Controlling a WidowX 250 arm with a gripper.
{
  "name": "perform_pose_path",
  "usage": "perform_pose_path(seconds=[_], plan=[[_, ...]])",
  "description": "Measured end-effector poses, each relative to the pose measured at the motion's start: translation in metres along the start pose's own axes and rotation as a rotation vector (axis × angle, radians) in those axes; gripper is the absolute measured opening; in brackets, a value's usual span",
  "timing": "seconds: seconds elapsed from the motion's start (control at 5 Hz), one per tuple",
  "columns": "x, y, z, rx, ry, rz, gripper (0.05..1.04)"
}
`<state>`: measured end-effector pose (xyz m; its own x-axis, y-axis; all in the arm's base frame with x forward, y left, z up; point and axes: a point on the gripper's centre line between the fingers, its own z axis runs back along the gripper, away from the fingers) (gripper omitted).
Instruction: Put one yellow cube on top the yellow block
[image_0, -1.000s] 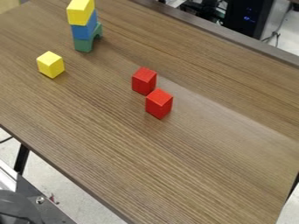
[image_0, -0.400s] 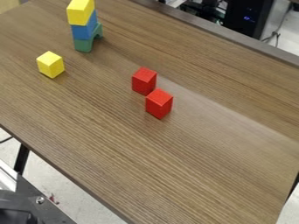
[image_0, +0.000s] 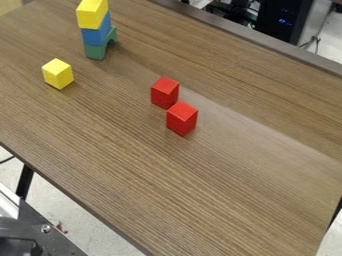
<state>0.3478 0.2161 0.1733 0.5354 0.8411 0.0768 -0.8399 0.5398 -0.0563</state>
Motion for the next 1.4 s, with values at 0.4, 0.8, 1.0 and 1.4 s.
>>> perform_pose_path(seconds=[0.4, 0.8, 1.0, 1.4], plan=[[-0.0103, 0.0056, -0.0185, 0.021, 0.058, -0.146, 0.454], [-0.0129, 0.0063, -0.0181, 0.0, 0.036, -0.219, 0.454], [-0.0111, 0.0055, -0.0185, -0.005, 0.024, -0.259, 0.454], [-0.0084, 0.0045, -0.0186, -0.009, 0.006, -0.31, 0.454]])
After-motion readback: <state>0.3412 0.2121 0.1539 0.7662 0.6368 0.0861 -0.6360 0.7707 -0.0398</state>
